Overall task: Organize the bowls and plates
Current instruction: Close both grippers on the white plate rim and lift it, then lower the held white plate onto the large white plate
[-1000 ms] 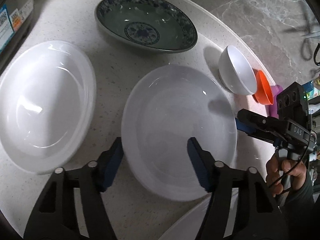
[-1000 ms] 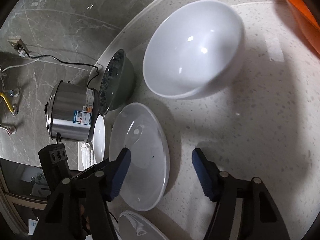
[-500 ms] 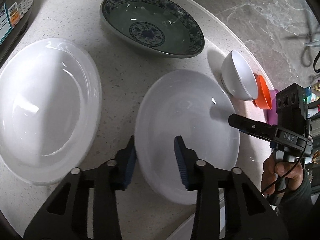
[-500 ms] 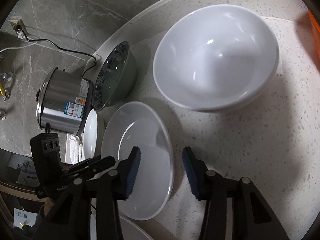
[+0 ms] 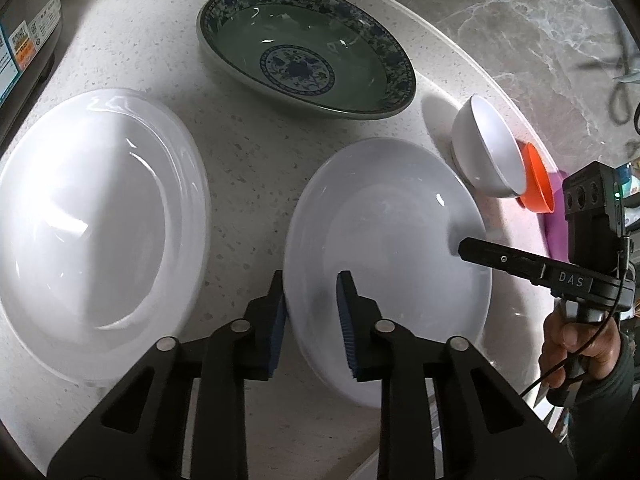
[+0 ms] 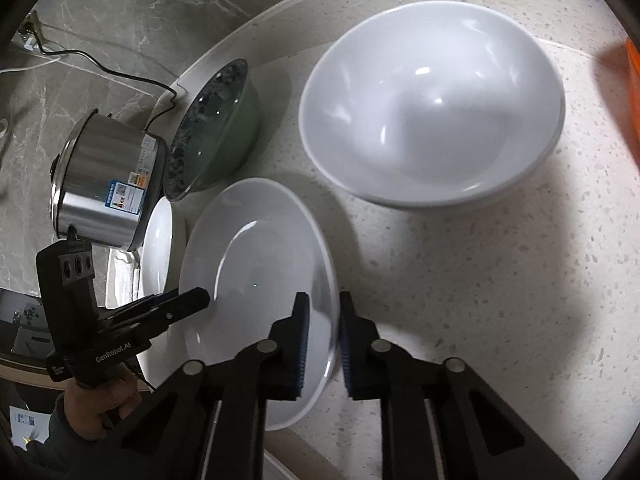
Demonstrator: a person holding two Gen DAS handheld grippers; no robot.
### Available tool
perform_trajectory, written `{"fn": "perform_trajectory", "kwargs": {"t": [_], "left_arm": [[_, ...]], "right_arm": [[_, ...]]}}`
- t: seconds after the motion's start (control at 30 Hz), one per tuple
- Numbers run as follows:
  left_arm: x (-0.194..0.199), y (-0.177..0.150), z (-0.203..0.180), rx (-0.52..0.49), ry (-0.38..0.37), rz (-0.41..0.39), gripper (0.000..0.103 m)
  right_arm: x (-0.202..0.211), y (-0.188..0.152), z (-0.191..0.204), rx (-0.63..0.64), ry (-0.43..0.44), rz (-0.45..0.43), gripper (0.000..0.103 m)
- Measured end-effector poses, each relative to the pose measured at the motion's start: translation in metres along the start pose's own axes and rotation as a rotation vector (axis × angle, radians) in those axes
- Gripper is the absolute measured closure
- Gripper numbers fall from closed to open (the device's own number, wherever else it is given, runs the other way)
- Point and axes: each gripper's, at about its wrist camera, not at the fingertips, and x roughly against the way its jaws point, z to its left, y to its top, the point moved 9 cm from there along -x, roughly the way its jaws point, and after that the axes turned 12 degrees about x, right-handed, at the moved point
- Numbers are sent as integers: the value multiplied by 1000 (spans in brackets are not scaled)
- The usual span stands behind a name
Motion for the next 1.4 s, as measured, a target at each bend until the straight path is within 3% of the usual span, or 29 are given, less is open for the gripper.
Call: {"fn": "perform_trajectory", "kwargs": {"t": [0.17,0.73,1.03,1.4], "left_arm": [[-1,1,4,8,-6,6,90],[26,-1,-13,7,-24,29,90],[63,-17,-36,-29,-40,24,90],[108,-65,-46,-58,-71,33,90]], "right_arm": [[2,-1,-3,-10,-22,-2,93],[25,-1,5,-47,-14,-12,93],[62,-3,24,-35,-15,-38,93],[95,-32,45,-37,-9,-48,93]]}}
